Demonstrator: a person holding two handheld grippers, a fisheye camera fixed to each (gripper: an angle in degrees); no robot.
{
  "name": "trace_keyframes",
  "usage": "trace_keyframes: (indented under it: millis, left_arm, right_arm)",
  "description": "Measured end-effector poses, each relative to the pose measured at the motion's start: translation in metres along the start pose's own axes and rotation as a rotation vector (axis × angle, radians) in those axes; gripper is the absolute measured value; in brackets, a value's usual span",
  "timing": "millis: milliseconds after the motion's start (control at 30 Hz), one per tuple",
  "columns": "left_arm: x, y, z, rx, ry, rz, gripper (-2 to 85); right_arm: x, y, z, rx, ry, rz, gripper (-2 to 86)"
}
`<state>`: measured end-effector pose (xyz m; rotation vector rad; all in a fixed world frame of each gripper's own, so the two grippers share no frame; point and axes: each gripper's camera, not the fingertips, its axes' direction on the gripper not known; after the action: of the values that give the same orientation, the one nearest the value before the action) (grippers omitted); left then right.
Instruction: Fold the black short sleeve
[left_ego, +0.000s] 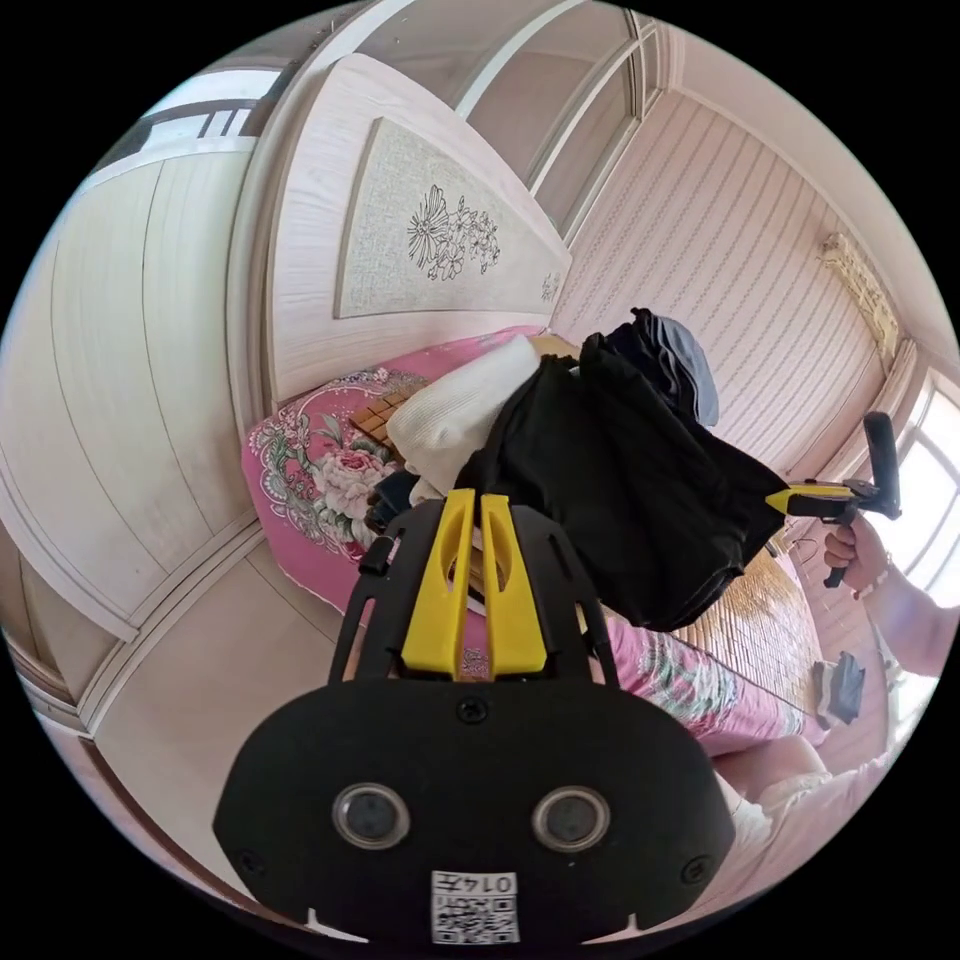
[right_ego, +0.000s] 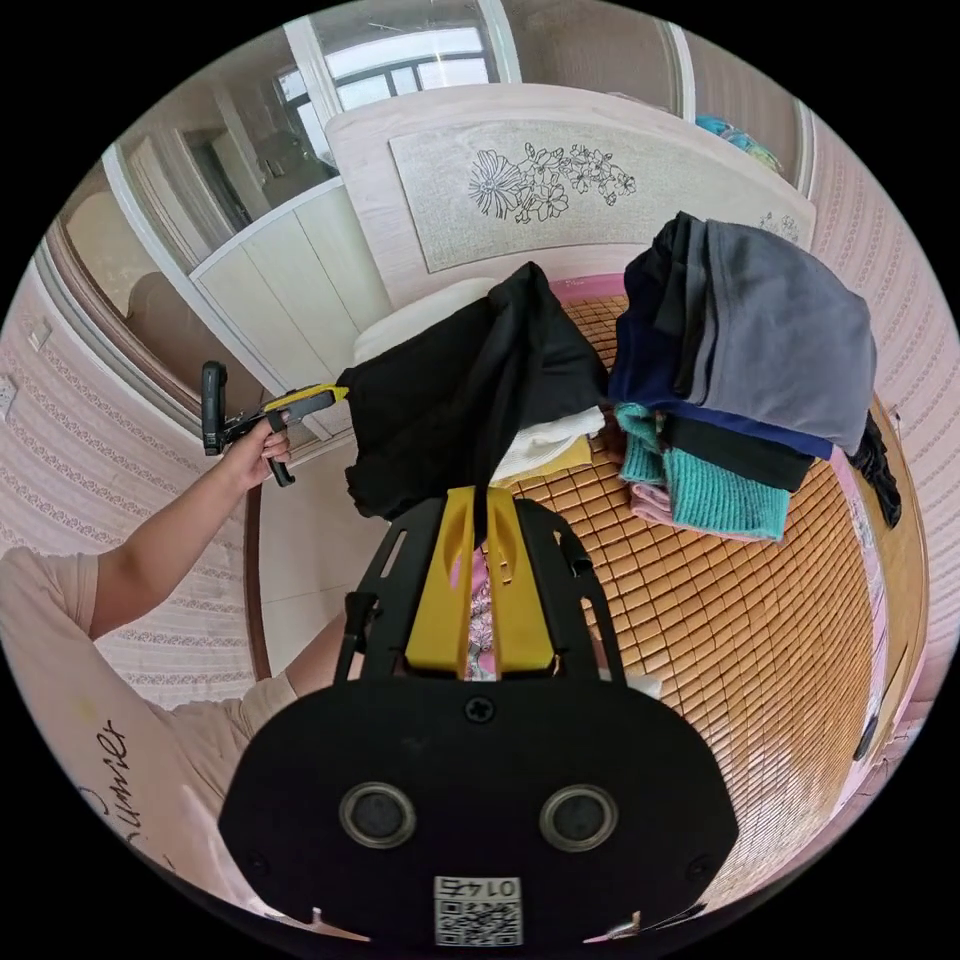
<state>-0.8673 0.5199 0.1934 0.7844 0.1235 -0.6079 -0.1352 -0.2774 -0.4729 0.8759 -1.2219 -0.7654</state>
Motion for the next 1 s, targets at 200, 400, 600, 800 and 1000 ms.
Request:
trace_keyframes:
  millis: [200,400,600,800,1000]
  left_arm:
    - [0.056,-0.002,-0.074,0.121,0.090,0.144,-1.0]
    - [0.134,-0.015,-0.164,0.271,0.254,0.303,-1.0]
    - [0.200,-0.017,-0.233,0.373,0.446,0.382,-1.0]
    - [0.278,-0.010,-0.264,0.406,0.599,0.473,-1.0]
    - [0.339,-0.002,-0.298,0.490,0.805,0.506,-1.0]
  right_arm:
    - [0.022,0.062,-0.142,0.204,0.020,0.085,-0.4]
    - [0.032,0.150,-0.290,0.436,0.056,0.220,-0.4]
    - [0.032,0.268,-0.431,0.690,0.038,0.345,-0.4]
    - [0.012,0.369,-0.560,0.894,0.005,0.391,-0.2]
    - [-0.025,0.449,-0.672,0.982,0.221,0.366,-0.2]
